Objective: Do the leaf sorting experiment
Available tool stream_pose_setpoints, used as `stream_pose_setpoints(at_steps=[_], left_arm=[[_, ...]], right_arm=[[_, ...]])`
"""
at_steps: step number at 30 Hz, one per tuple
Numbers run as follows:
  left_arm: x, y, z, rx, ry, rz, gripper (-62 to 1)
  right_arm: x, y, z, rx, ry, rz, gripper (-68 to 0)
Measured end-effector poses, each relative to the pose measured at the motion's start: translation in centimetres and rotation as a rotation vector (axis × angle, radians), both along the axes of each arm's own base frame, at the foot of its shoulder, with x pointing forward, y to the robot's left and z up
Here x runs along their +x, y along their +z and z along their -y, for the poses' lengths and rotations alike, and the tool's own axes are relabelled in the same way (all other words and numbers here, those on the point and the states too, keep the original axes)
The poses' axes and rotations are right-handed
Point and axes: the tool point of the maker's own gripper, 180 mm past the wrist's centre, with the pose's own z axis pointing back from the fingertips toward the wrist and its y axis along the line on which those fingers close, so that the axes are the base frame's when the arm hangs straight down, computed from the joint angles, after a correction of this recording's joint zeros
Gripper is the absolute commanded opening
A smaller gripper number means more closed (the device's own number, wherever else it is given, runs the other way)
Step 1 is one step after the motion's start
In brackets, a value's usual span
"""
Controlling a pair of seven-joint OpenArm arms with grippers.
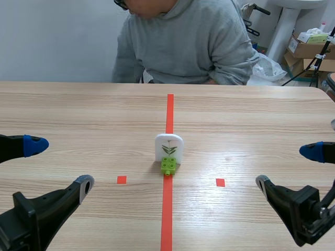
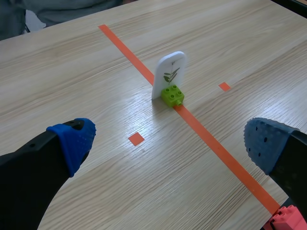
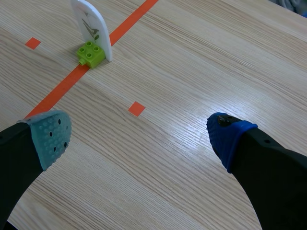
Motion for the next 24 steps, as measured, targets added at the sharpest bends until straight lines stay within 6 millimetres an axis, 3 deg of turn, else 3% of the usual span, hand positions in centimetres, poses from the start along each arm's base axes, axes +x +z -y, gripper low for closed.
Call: stream_pose_setpoints(at_steps=[24], left_arm=[[0.0, 0.0, 0.0, 0.000, 0.000, 0.000, 1.4]], right_arm=[[-0.2, -1.4, 0.7, -0.080, 0.001, -0.067, -9.8]])
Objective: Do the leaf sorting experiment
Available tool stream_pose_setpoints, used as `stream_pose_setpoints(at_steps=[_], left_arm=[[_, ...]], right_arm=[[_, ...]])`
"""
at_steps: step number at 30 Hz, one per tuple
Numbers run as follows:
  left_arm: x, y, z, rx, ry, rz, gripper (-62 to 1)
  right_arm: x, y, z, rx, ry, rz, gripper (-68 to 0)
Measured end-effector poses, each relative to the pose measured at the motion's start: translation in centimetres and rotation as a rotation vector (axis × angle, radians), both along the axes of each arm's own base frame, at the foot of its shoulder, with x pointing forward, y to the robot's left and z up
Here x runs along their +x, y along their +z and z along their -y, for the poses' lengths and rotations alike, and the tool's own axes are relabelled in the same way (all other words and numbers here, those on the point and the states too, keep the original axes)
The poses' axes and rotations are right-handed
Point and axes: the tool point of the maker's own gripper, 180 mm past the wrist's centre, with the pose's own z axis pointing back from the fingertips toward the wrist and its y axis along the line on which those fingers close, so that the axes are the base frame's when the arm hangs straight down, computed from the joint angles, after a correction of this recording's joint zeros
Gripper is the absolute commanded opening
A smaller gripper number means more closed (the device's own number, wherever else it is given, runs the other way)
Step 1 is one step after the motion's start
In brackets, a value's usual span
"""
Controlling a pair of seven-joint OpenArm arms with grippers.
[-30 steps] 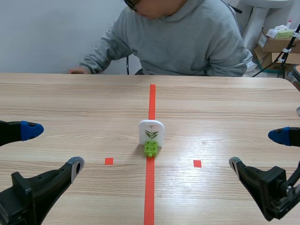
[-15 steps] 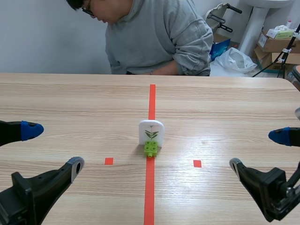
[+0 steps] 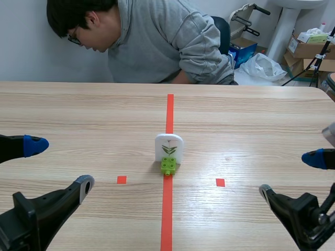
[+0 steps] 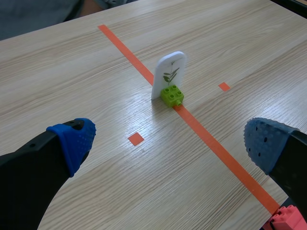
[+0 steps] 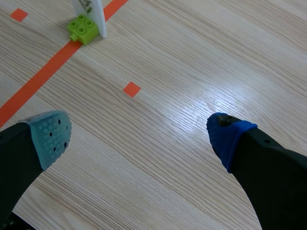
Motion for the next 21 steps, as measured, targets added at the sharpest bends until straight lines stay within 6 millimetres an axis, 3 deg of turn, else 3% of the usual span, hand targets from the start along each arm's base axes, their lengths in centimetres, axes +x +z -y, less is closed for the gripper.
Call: stream_pose_setpoints(at_steps=[7, 12, 17, 21], left_arm=[[0.0, 0.0, 0.0, 0.000, 0.000, 0.000, 1.4], [0.0, 0.0, 0.0, 0.001, 0.000, 0.000, 1.4], [0.1, 0.1, 0.0, -0.021, 0.026, 0.001, 1.4], [0.2, 0.1, 0.1, -0.059, 0.066, 0.000, 1.4]], right_arm=[[2.0, -0.3, 0.4, -0.129, 0.064, -0.018, -9.7], [4.8, -1.4, -1.8, -0.112, 0.183, -0.016, -4.5], [7.5, -3.8, -3.4, -0.118, 0.300, -0.067, -4.3], [10.1, -4.5, -5.6, -0.121, 0.376, -0.069, -4.3]])
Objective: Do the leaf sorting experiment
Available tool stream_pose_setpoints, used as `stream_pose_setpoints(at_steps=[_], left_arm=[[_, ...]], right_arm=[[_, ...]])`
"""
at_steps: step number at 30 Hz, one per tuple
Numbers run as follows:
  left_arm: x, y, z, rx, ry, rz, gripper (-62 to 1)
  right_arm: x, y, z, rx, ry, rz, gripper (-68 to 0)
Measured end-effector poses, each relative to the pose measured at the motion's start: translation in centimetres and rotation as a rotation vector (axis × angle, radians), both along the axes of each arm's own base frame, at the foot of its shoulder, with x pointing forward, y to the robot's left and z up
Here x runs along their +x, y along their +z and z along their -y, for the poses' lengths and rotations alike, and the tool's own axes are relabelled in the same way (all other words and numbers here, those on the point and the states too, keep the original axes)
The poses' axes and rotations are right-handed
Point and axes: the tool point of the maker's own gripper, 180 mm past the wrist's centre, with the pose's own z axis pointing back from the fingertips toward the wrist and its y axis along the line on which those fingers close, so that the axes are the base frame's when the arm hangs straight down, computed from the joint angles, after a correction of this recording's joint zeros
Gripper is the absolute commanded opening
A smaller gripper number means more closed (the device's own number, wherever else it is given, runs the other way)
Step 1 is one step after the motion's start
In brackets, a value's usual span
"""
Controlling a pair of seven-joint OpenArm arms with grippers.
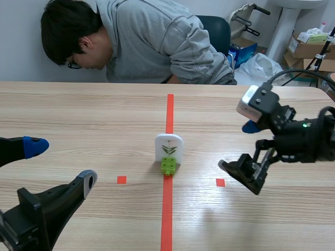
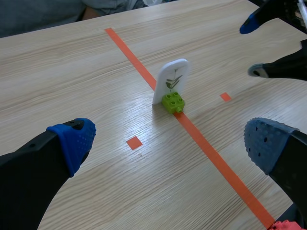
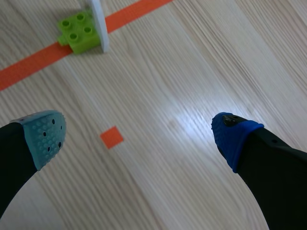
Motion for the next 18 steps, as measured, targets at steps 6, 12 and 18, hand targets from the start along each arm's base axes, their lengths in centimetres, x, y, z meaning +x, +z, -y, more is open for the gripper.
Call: stream_pose_setpoints(at_steps=[6, 12, 18], left_arm=[[0.1, 0.0, -0.2, -0.011, 0.029, -0.001, 1.4], [0.6, 0.3, -1.4, 0.012, 0.058, 0.015, 1.4], [0.7, 0.4, -1.8, 0.021, 0.066, 0.021, 1.4]], right_arm=[[2.7, -1.1, -4.0, 0.003, 0.099, -0.003, -4.3], [2.1, -3.3, -9.1, 0.014, 0.185, -0.038, -4.3], [0.8, -5.0, -12.5, 0.044, 0.231, -0.072, -4.3]])
